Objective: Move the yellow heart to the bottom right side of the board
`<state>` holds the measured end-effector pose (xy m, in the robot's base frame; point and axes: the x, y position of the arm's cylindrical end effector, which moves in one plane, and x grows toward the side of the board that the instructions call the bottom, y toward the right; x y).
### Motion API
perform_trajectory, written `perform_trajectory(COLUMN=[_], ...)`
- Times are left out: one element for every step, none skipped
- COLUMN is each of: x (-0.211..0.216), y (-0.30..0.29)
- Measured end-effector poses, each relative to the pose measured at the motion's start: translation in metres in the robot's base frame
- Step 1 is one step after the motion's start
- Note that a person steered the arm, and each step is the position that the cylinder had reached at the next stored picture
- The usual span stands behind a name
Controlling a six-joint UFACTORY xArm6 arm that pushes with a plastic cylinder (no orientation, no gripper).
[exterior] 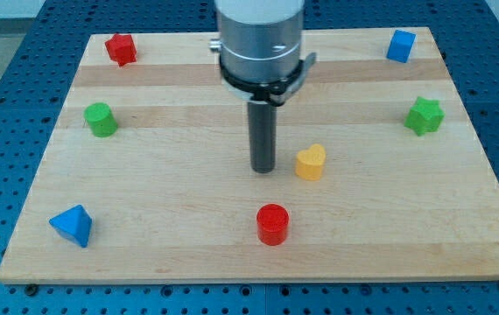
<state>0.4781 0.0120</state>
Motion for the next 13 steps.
perform_trajectory(x=[0.0, -0.009, -0.018, -0.018, -0.018, -0.018, -0.012, 0.005, 0.024, 0.041, 0.056, 0.059, 0.059], y=[0.025, 0.048, 0.069, 0.087, 0.109, 0.123, 0.127, 0.127, 0.127, 0.128, 0.133, 0.15, 0.162])
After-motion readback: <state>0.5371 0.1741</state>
